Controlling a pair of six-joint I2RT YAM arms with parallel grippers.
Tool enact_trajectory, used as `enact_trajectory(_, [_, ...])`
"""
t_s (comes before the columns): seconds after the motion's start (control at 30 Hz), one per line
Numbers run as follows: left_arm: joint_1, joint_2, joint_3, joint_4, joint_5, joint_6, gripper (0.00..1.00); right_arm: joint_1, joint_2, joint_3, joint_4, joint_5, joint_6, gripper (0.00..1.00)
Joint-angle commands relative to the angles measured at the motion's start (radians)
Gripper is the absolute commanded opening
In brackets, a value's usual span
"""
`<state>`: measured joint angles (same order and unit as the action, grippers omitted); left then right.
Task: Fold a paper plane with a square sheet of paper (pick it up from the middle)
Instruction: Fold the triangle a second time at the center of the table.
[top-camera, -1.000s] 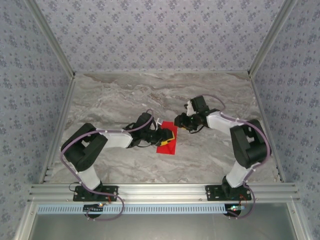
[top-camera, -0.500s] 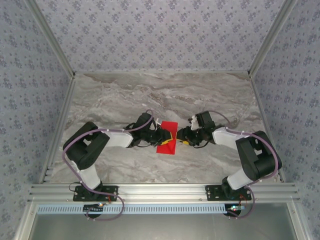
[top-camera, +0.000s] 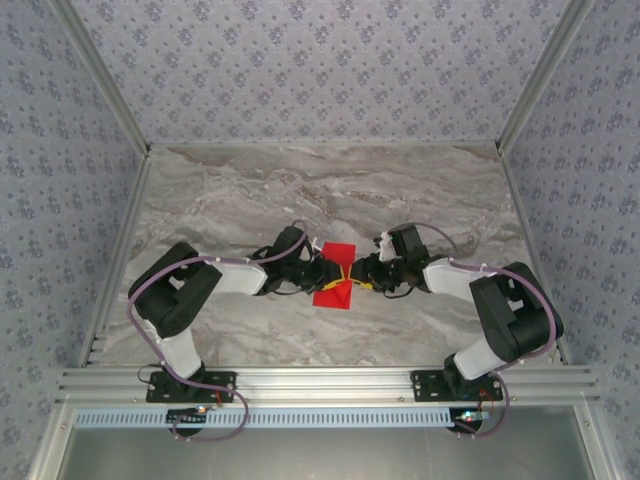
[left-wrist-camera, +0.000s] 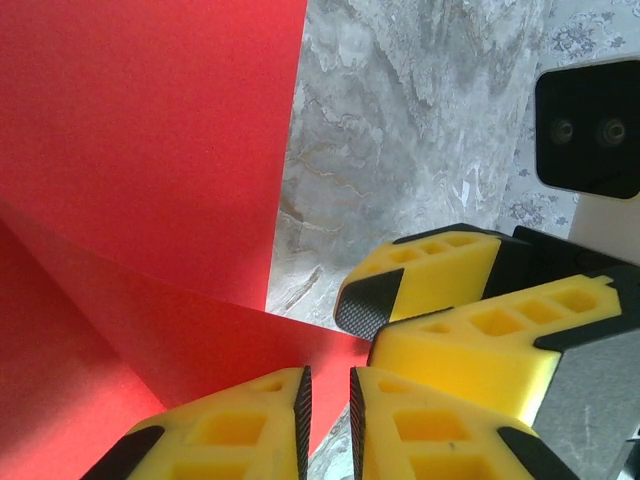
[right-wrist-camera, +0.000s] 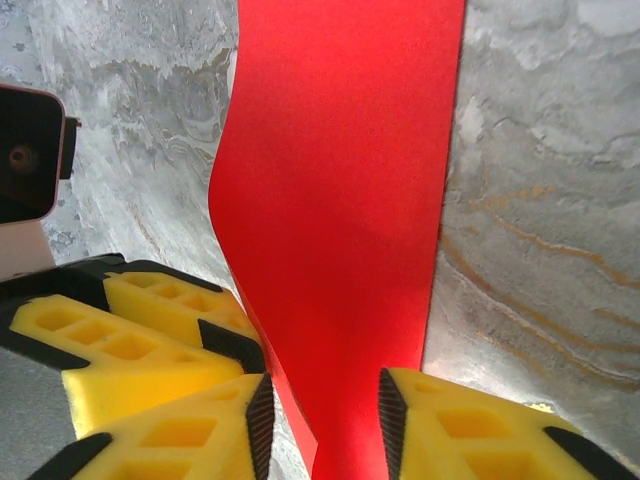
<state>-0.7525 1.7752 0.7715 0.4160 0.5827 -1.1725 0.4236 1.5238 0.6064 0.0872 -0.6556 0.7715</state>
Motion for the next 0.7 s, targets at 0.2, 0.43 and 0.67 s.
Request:
enact_trajectory(0.2, [0.006, 0.007, 0.011, 0.027, 0.004, 0.005, 0.21, 0.012, 0.036, 0.047, -0.044, 0.029, -0.031, 0.08])
enact_trajectory(0.43, [0.005, 0.003, 0.020, 0.027, 0.017, 0.022, 0.21, 0.011, 0.094, 0.093, -0.086, 0.059, -0.093, 0.05])
enact_trajectory(0.67, [0.007, 0.022, 0.039, 0.022, 0.034, 0.029, 0.21, 0.010, 0.132, 0.115, -0.090, 0.050, -0.119, 0.06])
